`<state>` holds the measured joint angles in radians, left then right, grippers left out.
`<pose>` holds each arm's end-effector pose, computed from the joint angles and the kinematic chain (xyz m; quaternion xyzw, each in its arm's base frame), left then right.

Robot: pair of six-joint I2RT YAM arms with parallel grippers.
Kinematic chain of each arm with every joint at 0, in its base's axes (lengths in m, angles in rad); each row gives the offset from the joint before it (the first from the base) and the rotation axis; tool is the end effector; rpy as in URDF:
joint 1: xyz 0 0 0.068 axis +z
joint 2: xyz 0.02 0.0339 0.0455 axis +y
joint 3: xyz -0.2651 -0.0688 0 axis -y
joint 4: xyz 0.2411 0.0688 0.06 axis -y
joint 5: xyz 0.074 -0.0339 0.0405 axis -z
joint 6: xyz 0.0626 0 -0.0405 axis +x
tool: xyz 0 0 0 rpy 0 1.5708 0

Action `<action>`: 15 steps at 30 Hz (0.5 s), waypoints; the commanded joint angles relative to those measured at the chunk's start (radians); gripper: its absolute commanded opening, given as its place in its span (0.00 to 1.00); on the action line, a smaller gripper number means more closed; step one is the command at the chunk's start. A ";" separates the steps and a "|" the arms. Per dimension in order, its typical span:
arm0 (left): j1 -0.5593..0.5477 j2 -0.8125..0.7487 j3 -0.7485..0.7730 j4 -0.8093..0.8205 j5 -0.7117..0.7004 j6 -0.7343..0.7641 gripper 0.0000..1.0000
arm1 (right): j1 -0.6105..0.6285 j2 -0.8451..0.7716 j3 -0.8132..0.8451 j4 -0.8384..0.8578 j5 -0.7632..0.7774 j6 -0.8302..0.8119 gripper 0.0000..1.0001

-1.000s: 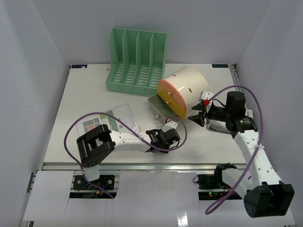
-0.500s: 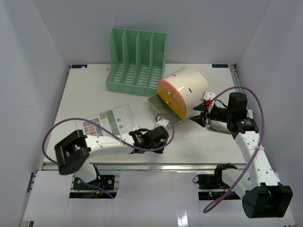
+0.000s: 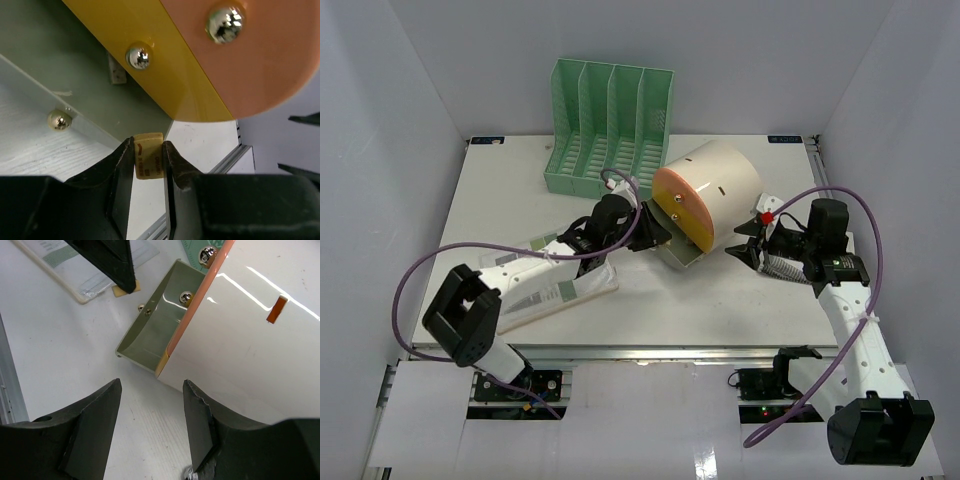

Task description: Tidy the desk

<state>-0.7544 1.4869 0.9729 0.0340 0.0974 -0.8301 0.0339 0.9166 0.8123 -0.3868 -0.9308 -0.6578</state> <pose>0.2568 -0.2497 0.2484 -0.0071 0.8543 -0.3981 0.3342 0.2011 0.0571 0.3059 -0.4769 0.6430 0.2254 0.5553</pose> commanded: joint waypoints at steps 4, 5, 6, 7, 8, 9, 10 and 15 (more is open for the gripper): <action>0.036 0.156 0.156 0.052 0.061 -0.044 0.24 | -0.023 -0.030 -0.001 0.025 -0.040 0.015 0.59; 0.036 0.167 0.167 0.049 0.061 -0.044 0.31 | -0.022 -0.030 -0.001 0.025 -0.040 0.015 0.59; 0.036 0.175 0.182 0.040 0.059 -0.042 0.39 | -0.022 -0.032 -0.001 0.025 -0.039 0.015 0.59; 0.036 0.182 0.194 0.032 0.057 -0.040 0.47 | -0.022 -0.033 0.001 0.025 -0.038 0.017 0.59; 0.036 0.186 0.199 0.028 0.057 -0.037 0.53 | -0.022 -0.033 0.007 0.025 -0.038 0.023 0.59; 0.036 0.190 0.202 0.024 0.056 -0.035 0.59 | -0.022 -0.032 0.013 0.025 -0.037 0.029 0.59; 0.036 0.188 0.201 0.026 0.054 -0.032 0.64 | -0.022 -0.029 0.021 0.028 -0.034 0.046 0.59; 0.038 0.158 0.195 0.039 0.053 0.005 0.68 | -0.022 0.020 0.106 0.104 0.037 0.233 0.60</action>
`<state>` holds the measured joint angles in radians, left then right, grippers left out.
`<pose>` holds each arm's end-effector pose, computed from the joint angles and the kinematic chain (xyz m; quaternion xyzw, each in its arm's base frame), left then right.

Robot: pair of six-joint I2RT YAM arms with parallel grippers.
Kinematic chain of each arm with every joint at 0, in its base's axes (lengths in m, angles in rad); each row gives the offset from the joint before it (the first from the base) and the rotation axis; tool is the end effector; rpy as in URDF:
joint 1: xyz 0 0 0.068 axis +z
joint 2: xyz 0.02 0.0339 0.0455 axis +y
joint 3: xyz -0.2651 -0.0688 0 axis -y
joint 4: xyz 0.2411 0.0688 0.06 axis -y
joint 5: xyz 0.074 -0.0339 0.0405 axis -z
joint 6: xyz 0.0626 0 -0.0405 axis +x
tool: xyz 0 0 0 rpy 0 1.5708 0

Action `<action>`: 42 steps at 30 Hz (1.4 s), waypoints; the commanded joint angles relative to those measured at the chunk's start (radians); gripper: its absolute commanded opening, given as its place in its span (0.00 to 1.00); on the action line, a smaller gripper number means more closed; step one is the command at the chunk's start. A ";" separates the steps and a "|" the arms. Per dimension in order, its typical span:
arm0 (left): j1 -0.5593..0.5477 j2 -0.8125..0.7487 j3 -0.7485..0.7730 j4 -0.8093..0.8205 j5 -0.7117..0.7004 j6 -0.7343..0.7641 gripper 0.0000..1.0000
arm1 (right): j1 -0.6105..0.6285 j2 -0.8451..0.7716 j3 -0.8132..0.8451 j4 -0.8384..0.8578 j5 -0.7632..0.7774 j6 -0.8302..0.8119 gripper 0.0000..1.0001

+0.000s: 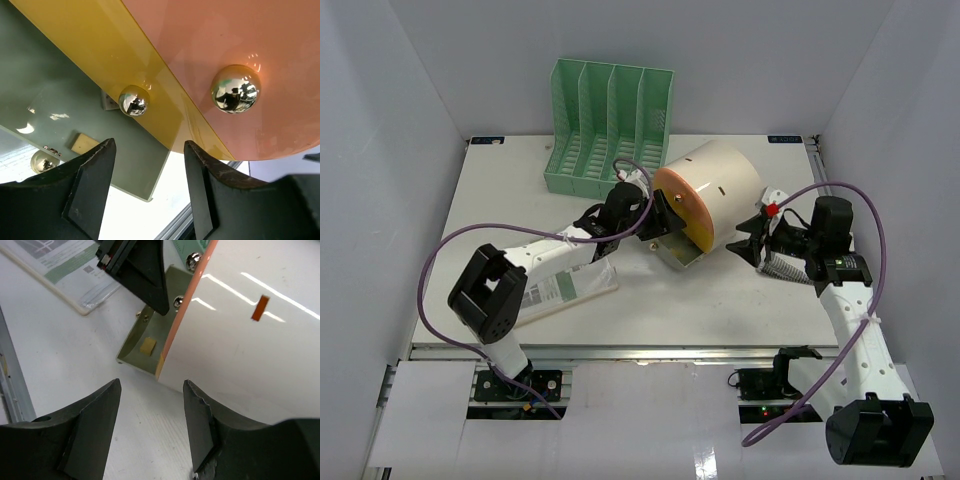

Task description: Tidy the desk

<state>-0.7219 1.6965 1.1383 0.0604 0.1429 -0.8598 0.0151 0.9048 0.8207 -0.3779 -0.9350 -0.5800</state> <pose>0.3011 -0.2770 0.2348 -0.0227 0.8578 -0.4056 0.3149 0.2002 0.0534 0.3119 -0.4493 0.6561 0.2370 0.5581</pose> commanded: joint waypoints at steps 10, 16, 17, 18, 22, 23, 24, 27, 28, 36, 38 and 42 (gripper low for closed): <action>0.128 -0.406 -0.430 0.268 0.018 0.051 0.66 | -0.004 0.190 0.214 0.258 0.348 0.555 0.80; 0.258 -0.437 -0.664 0.477 0.215 -0.046 0.62 | -0.035 0.227 0.192 0.434 0.420 0.681 0.92; 0.280 -0.383 -0.670 0.549 0.254 -0.064 0.60 | -0.038 0.233 0.192 0.467 0.440 0.695 0.94; 0.294 -0.352 -0.667 0.585 0.317 -0.071 0.58 | -0.045 0.246 0.194 0.494 0.452 0.702 0.94; 0.302 -0.175 -0.603 0.679 0.440 -0.084 0.55 | -0.058 0.299 0.198 0.556 0.453 0.741 0.94; 0.303 -0.135 -0.590 0.693 0.449 -0.085 0.55 | -0.060 0.315 0.201 0.564 0.447 0.748 0.94; 0.303 -0.104 -0.570 0.700 0.462 -0.083 0.55 | -0.061 0.330 0.205 0.570 0.437 0.756 0.94; 0.303 0.007 -0.491 0.707 0.497 -0.081 0.55 | -0.070 0.395 0.212 0.605 0.388 0.794 0.92; 0.303 0.031 -0.463 0.707 0.509 -0.084 0.55 | -0.073 0.410 0.211 0.616 0.378 0.807 0.91; 0.288 0.235 -0.224 0.659 0.546 -0.110 0.55 | -0.117 0.498 0.163 0.725 0.258 0.886 0.63; 0.277 0.265 -0.153 0.622 0.539 -0.103 0.54 | -0.123 0.497 0.134 0.741 0.234 0.894 0.60; 0.241 0.341 -0.016 0.557 0.522 -0.089 0.54 | -0.127 0.493 0.105 0.761 0.207 0.890 0.56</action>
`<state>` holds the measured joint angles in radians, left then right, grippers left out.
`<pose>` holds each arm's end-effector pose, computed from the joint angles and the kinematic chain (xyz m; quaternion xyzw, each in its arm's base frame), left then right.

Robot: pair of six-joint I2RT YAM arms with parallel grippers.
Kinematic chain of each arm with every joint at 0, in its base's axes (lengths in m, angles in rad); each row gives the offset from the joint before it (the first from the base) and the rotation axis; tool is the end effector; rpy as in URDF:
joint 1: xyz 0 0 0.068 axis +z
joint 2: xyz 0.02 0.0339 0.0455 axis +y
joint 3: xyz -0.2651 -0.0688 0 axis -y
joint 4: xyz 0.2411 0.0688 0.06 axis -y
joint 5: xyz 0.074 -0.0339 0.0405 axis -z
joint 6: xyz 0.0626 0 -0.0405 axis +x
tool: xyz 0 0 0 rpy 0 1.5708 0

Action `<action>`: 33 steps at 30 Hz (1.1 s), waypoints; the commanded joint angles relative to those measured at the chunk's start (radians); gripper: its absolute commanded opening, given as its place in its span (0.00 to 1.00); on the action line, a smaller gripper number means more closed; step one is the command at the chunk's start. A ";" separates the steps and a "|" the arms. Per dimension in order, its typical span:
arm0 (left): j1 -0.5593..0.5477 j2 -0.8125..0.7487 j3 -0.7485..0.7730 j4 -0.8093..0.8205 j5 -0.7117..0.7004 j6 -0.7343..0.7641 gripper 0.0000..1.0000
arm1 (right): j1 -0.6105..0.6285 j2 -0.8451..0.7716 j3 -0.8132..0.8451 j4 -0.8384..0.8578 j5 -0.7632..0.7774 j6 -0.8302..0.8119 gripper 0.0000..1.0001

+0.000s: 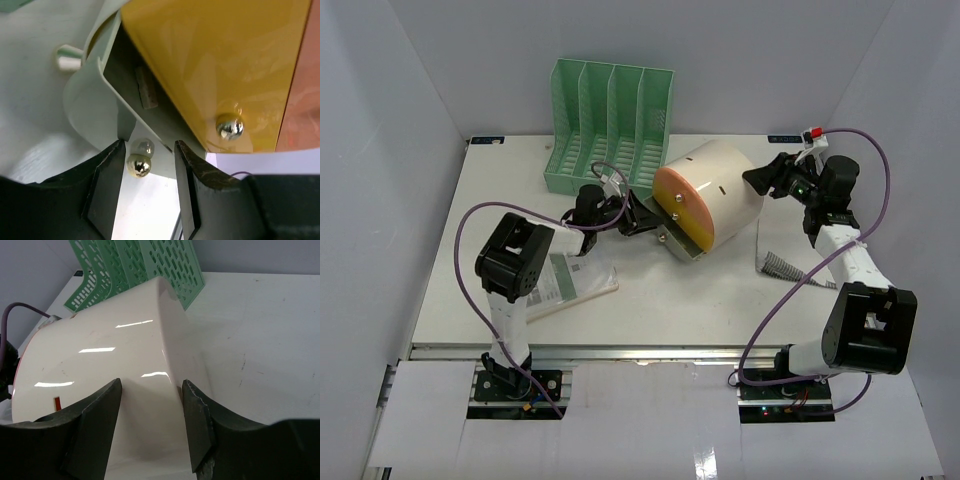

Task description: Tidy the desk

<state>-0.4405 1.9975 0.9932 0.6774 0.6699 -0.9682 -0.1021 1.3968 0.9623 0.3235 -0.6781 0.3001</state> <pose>0.3690 -0.2169 0.1441 -0.0153 0.7910 -0.5599 0.2463 0.3423 0.0044 0.3139 -0.0769 0.7330 0.3088 0.6013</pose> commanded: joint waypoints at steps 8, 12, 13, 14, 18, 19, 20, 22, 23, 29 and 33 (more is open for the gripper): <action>-0.084 0.104 0.238 -0.085 -0.044 0.015 0.52 | -0.010 -0.002 -0.047 0.072 -0.075 0.014 0.54; -0.086 0.097 0.223 -0.037 -0.053 -0.001 0.49 | -0.013 -0.002 -0.047 0.072 -0.078 0.020 0.55; -0.086 0.093 0.217 -0.029 -0.056 -0.003 0.48 | -0.013 -0.002 -0.047 0.072 -0.077 0.020 0.55; -0.086 0.088 0.209 -0.018 -0.057 -0.004 0.45 | -0.013 -0.002 -0.047 0.072 -0.077 0.021 0.55; -0.084 0.062 0.184 0.015 -0.071 -0.014 0.25 | -0.021 -0.004 -0.047 0.071 -0.074 0.022 0.57; -0.084 0.049 0.177 0.005 -0.084 -0.005 0.24 | -0.023 -0.006 -0.047 0.070 -0.074 0.022 0.58; -0.084 0.037 0.169 -0.004 -0.097 0.004 0.23 | -0.026 -0.008 -0.048 0.069 -0.074 0.022 0.58; -0.084 0.015 0.148 -0.017 -0.126 0.024 0.23 | -0.032 -0.009 -0.048 0.070 -0.074 0.022 0.58; -0.084 -0.001 0.140 -0.025 -0.134 0.035 0.25 | -0.033 -0.011 -0.050 0.071 -0.074 0.022 0.59; -0.083 -0.063 0.104 -0.068 -0.150 0.098 0.29 | -0.036 -0.009 -0.048 0.071 -0.074 0.020 0.60; -0.083 -0.051 0.116 -0.123 -0.155 0.106 0.24 | -0.036 -0.011 -0.050 0.069 -0.072 0.018 0.60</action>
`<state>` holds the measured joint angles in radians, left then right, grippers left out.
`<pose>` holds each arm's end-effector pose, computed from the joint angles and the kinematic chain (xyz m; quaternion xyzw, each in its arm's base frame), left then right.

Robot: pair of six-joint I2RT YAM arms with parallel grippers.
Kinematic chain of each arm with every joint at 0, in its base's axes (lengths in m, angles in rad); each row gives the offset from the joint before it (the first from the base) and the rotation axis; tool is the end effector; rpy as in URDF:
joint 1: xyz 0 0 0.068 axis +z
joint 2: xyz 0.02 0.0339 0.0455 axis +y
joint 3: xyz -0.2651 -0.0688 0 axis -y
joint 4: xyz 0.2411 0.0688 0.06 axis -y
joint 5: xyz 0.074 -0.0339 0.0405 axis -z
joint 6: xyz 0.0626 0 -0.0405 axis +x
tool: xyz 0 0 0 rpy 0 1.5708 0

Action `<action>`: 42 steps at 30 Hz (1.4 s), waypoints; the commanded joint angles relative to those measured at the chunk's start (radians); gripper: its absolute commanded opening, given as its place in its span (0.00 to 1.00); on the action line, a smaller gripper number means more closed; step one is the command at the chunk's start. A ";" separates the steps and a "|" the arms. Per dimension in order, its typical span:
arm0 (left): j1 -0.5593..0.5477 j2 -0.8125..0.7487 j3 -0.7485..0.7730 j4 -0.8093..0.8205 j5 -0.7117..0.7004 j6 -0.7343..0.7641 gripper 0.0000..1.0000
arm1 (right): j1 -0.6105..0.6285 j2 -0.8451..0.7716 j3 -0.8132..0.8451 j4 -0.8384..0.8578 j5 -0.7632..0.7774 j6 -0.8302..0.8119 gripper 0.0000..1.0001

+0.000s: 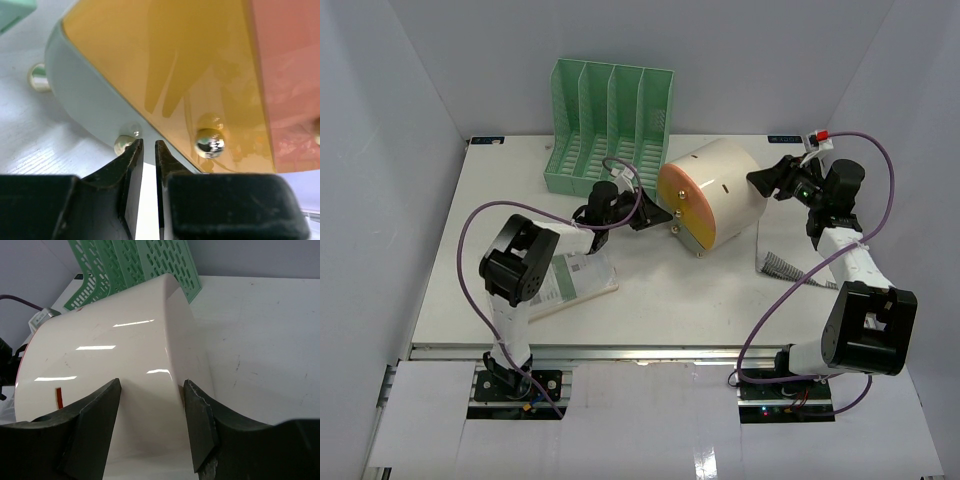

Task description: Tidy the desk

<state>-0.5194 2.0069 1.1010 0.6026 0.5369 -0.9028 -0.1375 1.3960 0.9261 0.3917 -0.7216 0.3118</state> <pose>0.3747 -0.2511 0.1629 0.0062 0.7926 -0.5346 0.2931 0.3392 -0.0052 0.3094 -0.0806 0.7231 0.3135 0.6102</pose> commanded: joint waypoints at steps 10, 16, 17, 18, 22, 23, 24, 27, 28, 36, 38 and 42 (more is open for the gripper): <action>-0.007 0.054 0.162 -0.164 -0.013 0.034 0.15 | -0.001 -0.012 -0.013 0.001 -0.027 0.007 0.61; -0.010 0.074 0.200 -0.165 -0.007 0.028 0.18 | -0.001 -0.017 -0.012 0.000 -0.027 0.005 0.62; -0.010 0.069 0.194 -0.164 -0.009 0.031 0.19 | -0.002 -0.020 -0.012 0.000 -0.027 0.003 0.63; -0.011 0.050 0.189 -0.171 -0.014 0.041 0.20 | -0.004 -0.027 -0.012 0.000 -0.027 0.001 0.65; -0.008 -0.032 0.159 -0.251 -0.068 0.140 0.33 | -0.017 -0.062 -0.015 -0.004 -0.025 -0.018 0.72; -0.007 -0.073 0.148 -0.287 -0.095 0.182 0.40 | -0.024 -0.072 -0.016 -0.007 -0.023 -0.028 0.73; -0.005 -0.112 0.137 -0.319 -0.118 0.221 0.45 | -0.031 -0.090 -0.018 -0.011 -0.020 -0.038 0.75; 0.000 -0.225 0.108 -0.417 -0.178 0.330 0.56 | -0.052 -0.140 -0.022 -0.037 -0.010 -0.073 0.78; 0.000 -0.272 0.101 -0.452 -0.197 0.364 0.59 | -0.063 -0.153 -0.024 -0.052 -0.007 -0.084 0.79; 0.002 -0.442 0.047 -0.945 -0.463 0.684 0.72 | -0.119 -0.286 -0.052 -0.177 -0.014 -0.242 0.89; 0.002 -0.470 0.015 -1.034 -0.489 0.725 0.73 | -0.132 -0.323 -0.061 -0.229 -0.054 -0.288 0.92; -0.005 -0.468 -0.077 -1.091 -0.555 0.682 0.72 | -0.168 -0.388 -0.101 -0.273 -0.115 -0.374 0.97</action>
<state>-0.5199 1.5379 1.1153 -0.2835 0.1106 -0.2614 -0.2717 1.0727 0.8617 0.1912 -0.7576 0.0637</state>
